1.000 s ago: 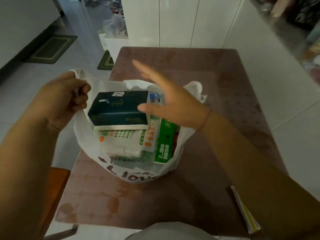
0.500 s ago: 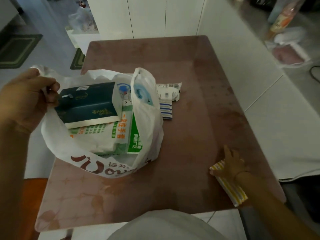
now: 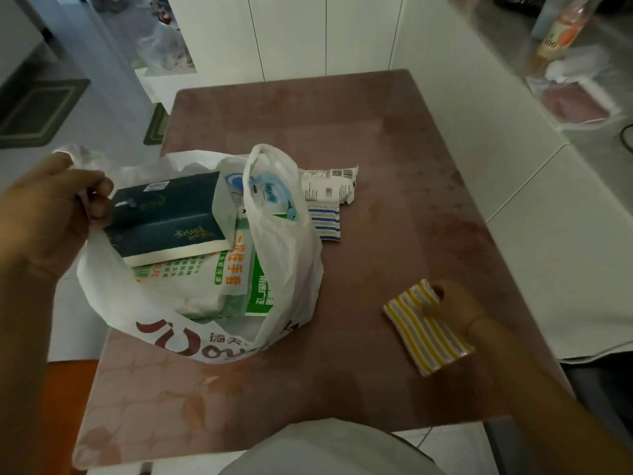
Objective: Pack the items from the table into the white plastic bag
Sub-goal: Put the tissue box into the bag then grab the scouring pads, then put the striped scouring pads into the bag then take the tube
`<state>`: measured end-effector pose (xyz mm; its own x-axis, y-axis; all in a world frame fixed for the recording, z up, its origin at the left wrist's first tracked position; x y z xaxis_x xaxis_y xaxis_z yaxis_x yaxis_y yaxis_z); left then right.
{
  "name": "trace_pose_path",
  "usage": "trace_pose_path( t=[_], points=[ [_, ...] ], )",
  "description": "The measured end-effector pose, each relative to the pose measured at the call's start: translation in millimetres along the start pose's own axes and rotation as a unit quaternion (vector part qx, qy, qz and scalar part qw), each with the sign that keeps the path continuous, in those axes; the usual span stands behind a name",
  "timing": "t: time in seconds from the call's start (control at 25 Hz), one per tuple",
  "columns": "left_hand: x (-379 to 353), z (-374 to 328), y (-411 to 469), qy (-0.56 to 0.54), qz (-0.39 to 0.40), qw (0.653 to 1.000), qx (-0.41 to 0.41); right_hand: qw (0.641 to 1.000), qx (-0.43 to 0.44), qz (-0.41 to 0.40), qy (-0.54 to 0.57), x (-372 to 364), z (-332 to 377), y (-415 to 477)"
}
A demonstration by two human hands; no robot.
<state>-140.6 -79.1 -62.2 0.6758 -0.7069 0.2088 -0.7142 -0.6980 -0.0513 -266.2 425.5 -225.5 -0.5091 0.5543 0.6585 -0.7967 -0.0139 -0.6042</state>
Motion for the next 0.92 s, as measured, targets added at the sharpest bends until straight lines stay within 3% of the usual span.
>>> trace_pose_path(
  t=[0.16, 0.24, 0.36, 0.44, 0.6, 0.68, 0.8, 0.92],
  points=[
    [0, -9, -13, 0.01, -0.016, 0.999, -0.041, 0.981, 0.018, 0.07, 0.179, 12, 69, 35],
    [-1, -14, -21, -0.005, -0.009, 0.999, -0.046, 0.973, 0.026, 0.104, 0.205, 11, 117, 56],
    [-2, -21, -23, -0.01, -0.039, 0.999, -0.032, 0.967, 0.044, 0.149, 0.201, -6, 178, 87],
    [-4, -21, -24, -0.01, -0.059, 0.997, -0.038, 0.973, 0.011, 0.163, 0.163, -25, 199, 107],
    [-15, -24, -35, -0.01, -0.039, 0.998, -0.051, 0.99, -0.046, 0.094, 0.097, -49, 215, 127],
    [-21, -26, -38, -0.018, -0.04, 0.998, -0.051, 0.992, -0.048, 0.108, 0.045, -59, 219, 126],
    [-22, -26, -41, -0.021, -0.058, 0.997, -0.043, 0.985, -0.088, 0.127, 0.073, -66, 212, 129],
    [-29, -32, -48, -0.007, -0.04, 0.998, -0.047, 0.973, -0.071, 0.181, 0.124, -63, 207, 129]
  ],
)
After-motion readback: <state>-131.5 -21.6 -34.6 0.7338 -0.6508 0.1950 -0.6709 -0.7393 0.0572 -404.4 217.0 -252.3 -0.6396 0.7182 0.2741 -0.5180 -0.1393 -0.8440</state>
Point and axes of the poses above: each hand's wrist, its own y-axis towards the middle knuckle, its own x-axis out of the back of the hand, z = x × y, the point moved 2 cm from there along y, towards the middle knuckle, and after that the axes turned 14 degrees about -x, right-handed, at the moved point
